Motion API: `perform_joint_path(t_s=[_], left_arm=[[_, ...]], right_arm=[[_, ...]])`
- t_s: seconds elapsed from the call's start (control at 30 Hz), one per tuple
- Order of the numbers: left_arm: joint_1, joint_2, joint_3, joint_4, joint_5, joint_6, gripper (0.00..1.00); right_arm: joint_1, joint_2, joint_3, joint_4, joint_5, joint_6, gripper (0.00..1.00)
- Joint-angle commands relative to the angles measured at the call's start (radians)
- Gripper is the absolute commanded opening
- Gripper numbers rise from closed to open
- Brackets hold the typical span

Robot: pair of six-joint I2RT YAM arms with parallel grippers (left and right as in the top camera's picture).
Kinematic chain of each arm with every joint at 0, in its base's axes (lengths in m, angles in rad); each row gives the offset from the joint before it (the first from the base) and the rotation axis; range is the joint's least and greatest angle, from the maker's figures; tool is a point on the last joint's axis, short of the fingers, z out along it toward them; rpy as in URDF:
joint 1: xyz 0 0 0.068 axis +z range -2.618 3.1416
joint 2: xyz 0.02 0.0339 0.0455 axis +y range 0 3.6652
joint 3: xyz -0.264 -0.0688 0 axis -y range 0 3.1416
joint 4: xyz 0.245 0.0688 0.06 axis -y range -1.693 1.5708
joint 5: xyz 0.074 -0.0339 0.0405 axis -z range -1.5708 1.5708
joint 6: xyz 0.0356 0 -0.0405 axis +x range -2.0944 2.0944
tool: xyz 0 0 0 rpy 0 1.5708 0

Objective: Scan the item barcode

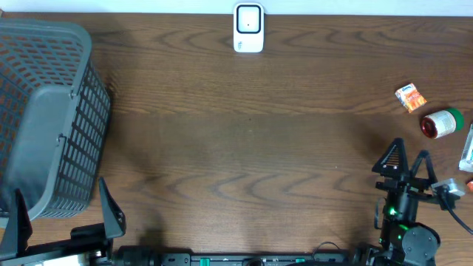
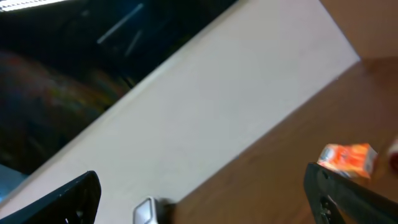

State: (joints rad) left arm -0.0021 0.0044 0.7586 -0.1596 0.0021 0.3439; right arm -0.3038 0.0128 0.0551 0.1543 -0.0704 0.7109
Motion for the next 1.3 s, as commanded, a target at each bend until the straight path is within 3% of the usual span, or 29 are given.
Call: perform_joint_path(t_s=[0.0, 0.2, 0.33, 0.53, 1.1, 1.27], left_arm=[[-0.004, -0.002, -0.001, 0.003, 0.014, -0.005, 0.99], [-0.004, -0.001, -0.001, -0.006, 0.014, -0.005, 0.99], [-0.004, 0.0, -0.006, -0.035, 0.017, -0.007, 0.99], [-0.004, 0.0, -0.069, -0.037, 0.017, -0.149, 0.99], [-0.004, 0.0, -0.578, 0.272, 0.0, -0.32, 0.99], [-0.004, 0.0, -0.676, 0.329, -0.108, -0.369, 1.0]], right_arm=[[-0.007, -0.003, -0.046, -0.027, 0.02, -0.035, 0.99], [-0.007, -0.003, -0.05, -0.206, 0.072, -0.035, 0.99], [-0.007, 0.027, -0.05, -0.229, 0.08, -0.157, 0.99], [-0.007, 0.053, -0.05, -0.229, 0.08, -0.159, 0.99], [-0.007, 0.053, -0.05, -0.229, 0.08, -0.159, 0.99], [0.034, 0.053, -0.05, -0.229, 0.08, -0.159, 0.99]])
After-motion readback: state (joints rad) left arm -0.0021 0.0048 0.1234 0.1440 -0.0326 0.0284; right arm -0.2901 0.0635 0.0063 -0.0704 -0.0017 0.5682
